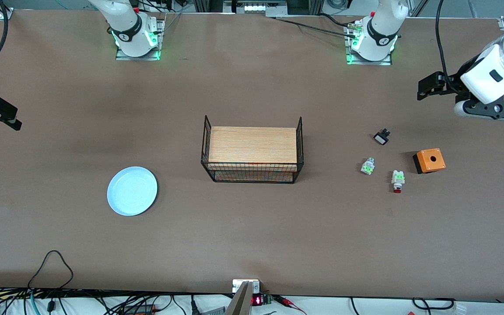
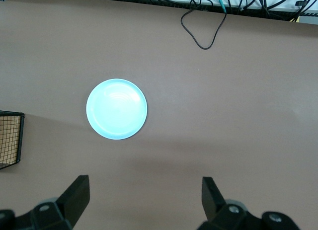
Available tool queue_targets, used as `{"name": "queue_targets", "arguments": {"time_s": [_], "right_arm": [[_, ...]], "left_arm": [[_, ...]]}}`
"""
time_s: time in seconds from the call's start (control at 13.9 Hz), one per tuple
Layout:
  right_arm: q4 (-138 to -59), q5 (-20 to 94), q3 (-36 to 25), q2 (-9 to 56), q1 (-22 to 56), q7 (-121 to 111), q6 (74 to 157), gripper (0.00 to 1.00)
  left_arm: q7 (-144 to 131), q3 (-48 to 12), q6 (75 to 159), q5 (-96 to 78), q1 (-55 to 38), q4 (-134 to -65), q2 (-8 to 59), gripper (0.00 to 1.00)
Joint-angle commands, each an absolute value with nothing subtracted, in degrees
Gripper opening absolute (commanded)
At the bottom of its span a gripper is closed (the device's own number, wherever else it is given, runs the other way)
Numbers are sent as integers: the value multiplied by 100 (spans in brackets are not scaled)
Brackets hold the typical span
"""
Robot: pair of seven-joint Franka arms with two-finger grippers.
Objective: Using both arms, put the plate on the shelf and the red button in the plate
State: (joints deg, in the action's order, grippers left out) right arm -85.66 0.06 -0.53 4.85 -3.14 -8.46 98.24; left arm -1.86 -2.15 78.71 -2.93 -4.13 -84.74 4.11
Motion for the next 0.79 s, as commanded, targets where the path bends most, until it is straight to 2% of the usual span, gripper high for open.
{"name": "queue_targets", "arguments": {"time_s": [0.0,0.72], "right_arm": [[-8552,9,-18,466,-378,-914,9756,100],[-8543,17,-26,475,-448,-949,9651,100]], "left_arm": [[-211,-229,7840,-211,-387,-8350,440,100],[-211,-229,7840,-220,-387,-8341,431,100]]}}
